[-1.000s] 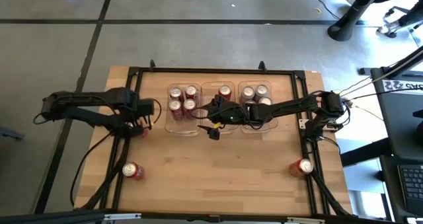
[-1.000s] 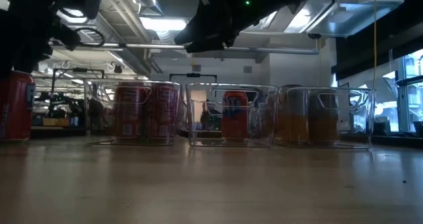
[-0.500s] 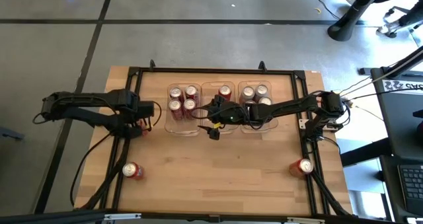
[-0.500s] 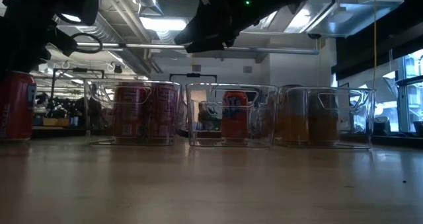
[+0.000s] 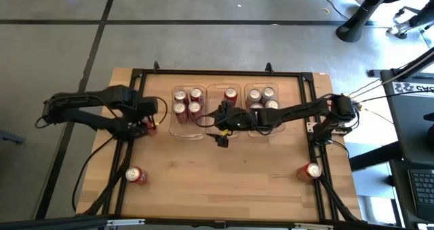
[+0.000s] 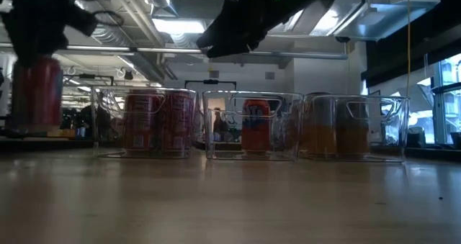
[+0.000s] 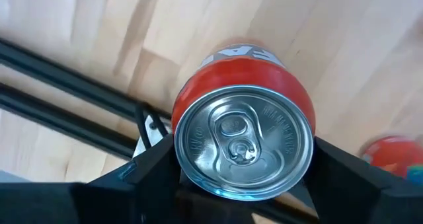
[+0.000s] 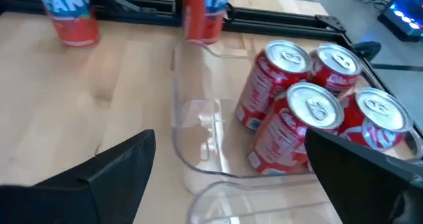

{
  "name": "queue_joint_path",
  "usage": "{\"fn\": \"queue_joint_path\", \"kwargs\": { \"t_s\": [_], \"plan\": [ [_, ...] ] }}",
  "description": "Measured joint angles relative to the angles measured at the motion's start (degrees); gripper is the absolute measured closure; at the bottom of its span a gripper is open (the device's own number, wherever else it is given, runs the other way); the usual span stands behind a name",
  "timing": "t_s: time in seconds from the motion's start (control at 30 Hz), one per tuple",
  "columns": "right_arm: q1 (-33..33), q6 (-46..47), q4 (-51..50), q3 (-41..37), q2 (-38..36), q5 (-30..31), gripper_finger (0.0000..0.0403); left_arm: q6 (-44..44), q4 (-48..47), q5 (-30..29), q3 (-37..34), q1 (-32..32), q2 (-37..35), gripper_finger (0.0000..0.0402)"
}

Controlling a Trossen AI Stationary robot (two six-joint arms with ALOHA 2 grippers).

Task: Sort soda cans
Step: Put the top orange soda can into the middle transparent bin

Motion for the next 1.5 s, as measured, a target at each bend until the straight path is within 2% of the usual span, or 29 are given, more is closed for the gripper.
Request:
{"fn": "queue_joint_path", "kwargs": {
  "t_s": [0.2, 0.3, 0.57, 0.73, 0.87, 0.97, 1.17, 1.33, 1.5],
  "plan": [
    [0.61, 4.57, -2.5, 0.08, -0.76, -0.67, 0.0015, -0.32, -0.38, 0.04, 7.29, -0.11, 0.17, 0.0137],
    [0.19, 9.56, -3.75, 0.08, -0.76, -2.6, 0.0015, -0.25, -0.36, 0.09, 11.43, -0.11, 0.4, 0.0137],
    [-0.29, 11.5, -5.14, 0.06, -0.76, -8.81, 0.0015, 0.75, 2.21, 0.07, 20.98, -0.11, 2.41, 0.0137],
    [-0.27, 11.89, -11.19, 2.54, -2.34, -9.1, 0.0015, 4.07, 9.75, 0.07, 22.06, -0.09, 3.94, 0.0137],
    [-0.29, 12.74, -15.91, 2.84, -7.37, -9.47, 0.0016, 7.14, 15.45, -0.24, 22.06, -0.11, 6.57, 0.0137],
    [-0.27, 13.11, -20.57, 2.61, -11.15, -6.92, 0.0026, 9.03, 19.77, -0.72, 22.06, -0.11, 9.22, 0.0137],
    [-0.77, 12.36, -14.73, -5.56, -15.99, -4.41, 0.0092, 13.86, 28.94, -0.79, 22.06, -0.11, 15.6, 0.0138],
    [-1.45, 11.55, -4.45, -12.63, -16.78, -3.97, 0.0187, 17.49, 35.69, -0.74, 22.06, -0.11, 20.51, 0.0138],
    [-2.3, 10.26, 2.06, -14.79, -16.78, -3.75, 0.0289, 19.66, 40.82, -0.76, 22.06, 0.05, 23.57, 0.0138]
  ]
}}
